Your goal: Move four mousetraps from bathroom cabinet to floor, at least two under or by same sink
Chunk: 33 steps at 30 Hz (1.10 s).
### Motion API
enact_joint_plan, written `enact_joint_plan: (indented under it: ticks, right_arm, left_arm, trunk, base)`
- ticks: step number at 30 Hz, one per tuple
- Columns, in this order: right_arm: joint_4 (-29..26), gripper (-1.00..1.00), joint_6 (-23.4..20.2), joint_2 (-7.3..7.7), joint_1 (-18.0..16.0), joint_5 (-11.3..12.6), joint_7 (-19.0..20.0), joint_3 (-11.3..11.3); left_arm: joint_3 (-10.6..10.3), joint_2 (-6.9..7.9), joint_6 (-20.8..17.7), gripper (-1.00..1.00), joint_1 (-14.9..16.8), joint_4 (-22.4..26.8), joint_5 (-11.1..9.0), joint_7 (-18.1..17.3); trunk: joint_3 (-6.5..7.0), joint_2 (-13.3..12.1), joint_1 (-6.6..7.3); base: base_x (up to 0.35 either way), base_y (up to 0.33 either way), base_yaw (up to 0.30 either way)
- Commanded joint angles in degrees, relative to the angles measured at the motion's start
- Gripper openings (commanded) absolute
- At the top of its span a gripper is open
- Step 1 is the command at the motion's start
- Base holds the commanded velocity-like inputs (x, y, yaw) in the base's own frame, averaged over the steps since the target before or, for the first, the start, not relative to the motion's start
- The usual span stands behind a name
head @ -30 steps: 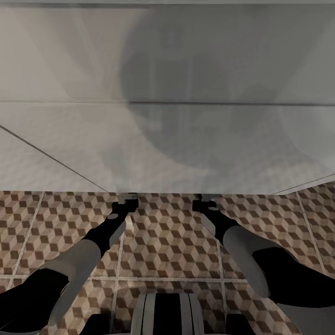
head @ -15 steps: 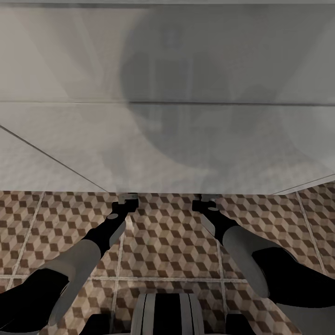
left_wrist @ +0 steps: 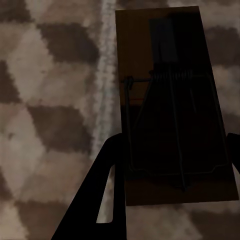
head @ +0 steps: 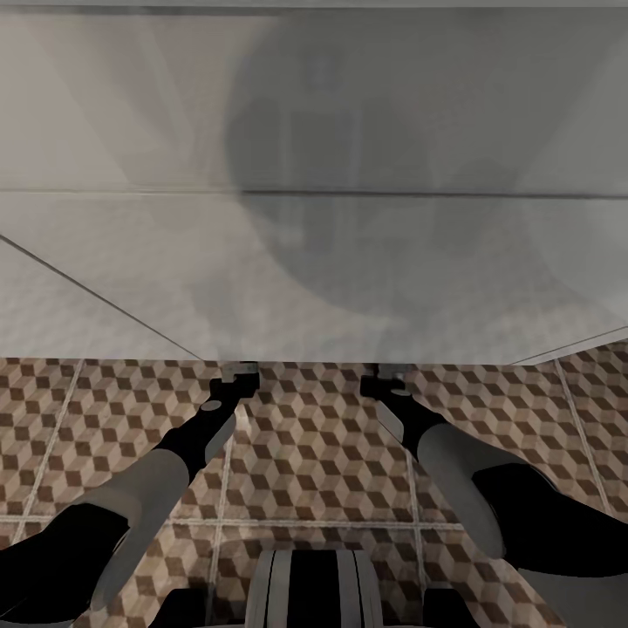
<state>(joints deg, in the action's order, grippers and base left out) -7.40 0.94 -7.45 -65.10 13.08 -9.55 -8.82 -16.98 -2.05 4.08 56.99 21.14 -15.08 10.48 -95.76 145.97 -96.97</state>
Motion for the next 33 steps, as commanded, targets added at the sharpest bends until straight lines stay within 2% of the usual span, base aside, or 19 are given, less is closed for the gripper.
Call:
enact_joint_plan:
  ticks: [1, 7, 13, 26, 27, 33]
  right_arm:
    - [0.2, -1.00, 0.1, 0.00, 0.0, 0.6, -0.2, -0.5]
    - [1.4, -1.00, 0.4, -0.03, 0.0, 0.7, -0.2, -0.5]
    - [1.8, -1.00, 1.2, -0.04, 0.0, 0.7, -0.2, -0.5]
    - [1.9, -1.00, 1.4, 0.01, 0.0, 0.7, -0.3, -0.5]
    - [1.9, 1.00, 1.4, 0.05, 0.0, 0.7, -0.3, -0.5]
    - [1.9, 1.00, 1.3, 0.14, 0.0, 0.8, -0.3, -0.5]
  left_arm:
    - [-0.5, 0.03, 0.2, -1.00, 0.0, 0.0, -0.5, 0.5]
    - [-0.5, 0.05, 0.2, -1.00, 0.0, 0.0, -0.5, 0.1]
    - [-0.5, 0.11, 0.3, -1.00, 0.0, 0.0, -0.7, -2.5]
    - [-0.5, 0.07, 0.4, -1.00, 0.0, 0.0, -0.7, -3.1]
    - [-0.5, 0.06, 0.4, -1.00, 0.0, 0.0, -0.7, -3.1]
    - [-0.5, 0.04, 0.4, -1.00, 0.0, 0.0, -0.7, -3.1]
  trunk:
    - [-0.03, 0.0, 0.01]
    - [-0.03, 0.0, 0.01]
    - [-0.03, 0.0, 0.01]
    - [-0.03, 0.0, 0.01]
    - [-0.03, 0.0, 0.01]
    - [-0.03, 0.0, 0.01]
  base:
    - [0.000, 0.000, 0.000]
    - [0.000, 0.000, 0.000]
    - [0.000, 0.000, 0.000]
    - [0.000, 0.000, 0.000]
    - [0.000, 0.000, 0.000]
    - [0.000, 0.000, 0.000]
